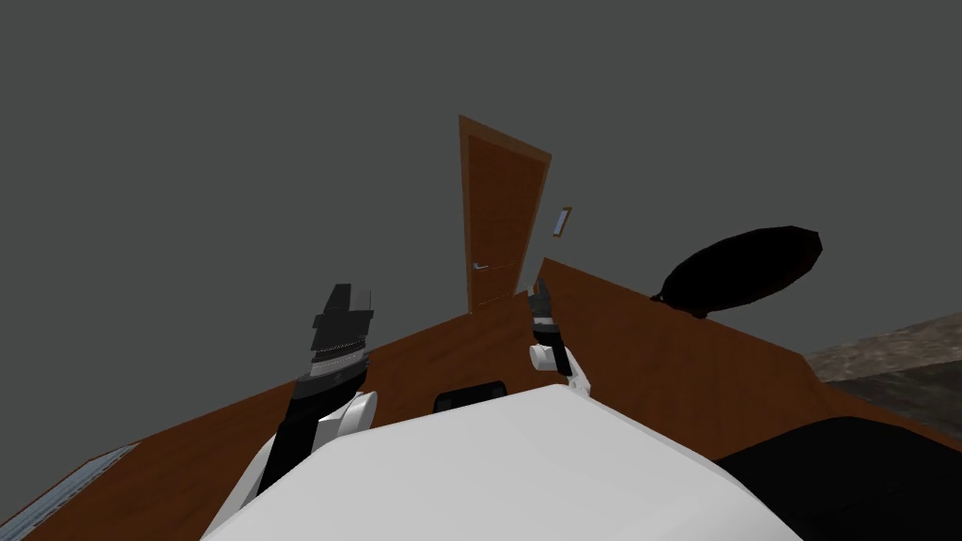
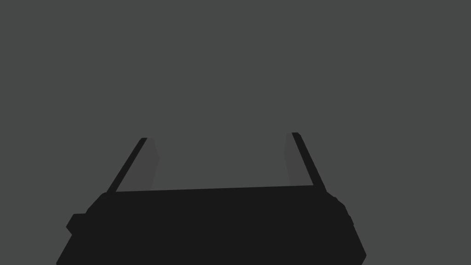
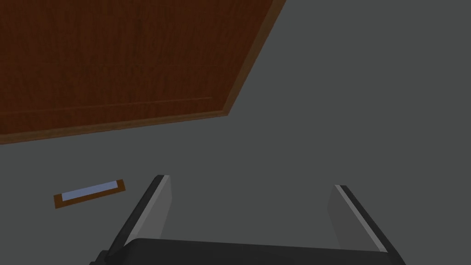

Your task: Pull the door open

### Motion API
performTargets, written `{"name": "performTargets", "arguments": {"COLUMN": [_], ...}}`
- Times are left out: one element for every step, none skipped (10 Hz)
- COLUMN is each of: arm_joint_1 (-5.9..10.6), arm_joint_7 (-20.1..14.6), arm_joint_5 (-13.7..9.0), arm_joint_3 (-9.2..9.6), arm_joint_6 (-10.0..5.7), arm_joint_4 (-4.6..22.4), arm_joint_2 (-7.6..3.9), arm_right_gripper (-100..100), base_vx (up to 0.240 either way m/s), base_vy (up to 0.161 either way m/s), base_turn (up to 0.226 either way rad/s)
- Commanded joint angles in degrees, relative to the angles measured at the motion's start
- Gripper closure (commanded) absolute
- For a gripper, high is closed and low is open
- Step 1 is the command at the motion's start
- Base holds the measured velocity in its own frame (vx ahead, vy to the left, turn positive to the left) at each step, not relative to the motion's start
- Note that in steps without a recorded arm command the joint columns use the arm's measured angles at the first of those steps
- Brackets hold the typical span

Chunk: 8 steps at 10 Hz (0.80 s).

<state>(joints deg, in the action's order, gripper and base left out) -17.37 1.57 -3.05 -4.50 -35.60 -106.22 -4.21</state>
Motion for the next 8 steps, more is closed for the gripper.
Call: {"name": "performTargets", "arguments": {"arm_joint_1": [1.17, 1.84, 2.5, 3.2, 3.91, 4.62, 5.32, 6.03], "arm_joint_7": [-0.1, -0.2, -0.3, -0.4, -0.5, -0.6, -0.7, -0.8], "arm_joint_5": [0.0, 0.0, 0.0, 0.0, 0.0, 0.0, 0.0, 0.0], "arm_joint_3": [-0.28, -0.47, -0.66, -0.86, -1.06, -1.26, -1.46, -1.66], "arm_joint_6": [-0.54, -0.84, -1.13, -1.43, -1.74, -2.06, -2.37, -2.68], "arm_joint_4": [2.9, 4.7, 6.4, 8.2, 10.0, 11.9, 13.7, 15.5], "arm_joint_2": [-0.21, -0.38, -0.55, -0.69, -0.83, -0.98, -1.12, -1.26], "arm_right_gripper": [-100, -100, -100, -100, -100, -100, -100, -100], "base_vx": [0.096, 0.085, 0.097, 0.099, 0.088, 0.088, 0.088, 0.09], "base_vy": [-0.039, -0.031, -0.027, -0.029, -0.04, -0.053, -0.05, -0.045], "base_turn": [0.101, 0.116, 0.12, 0.128, 0.129, 0.118, 0.121, 0.132]}}
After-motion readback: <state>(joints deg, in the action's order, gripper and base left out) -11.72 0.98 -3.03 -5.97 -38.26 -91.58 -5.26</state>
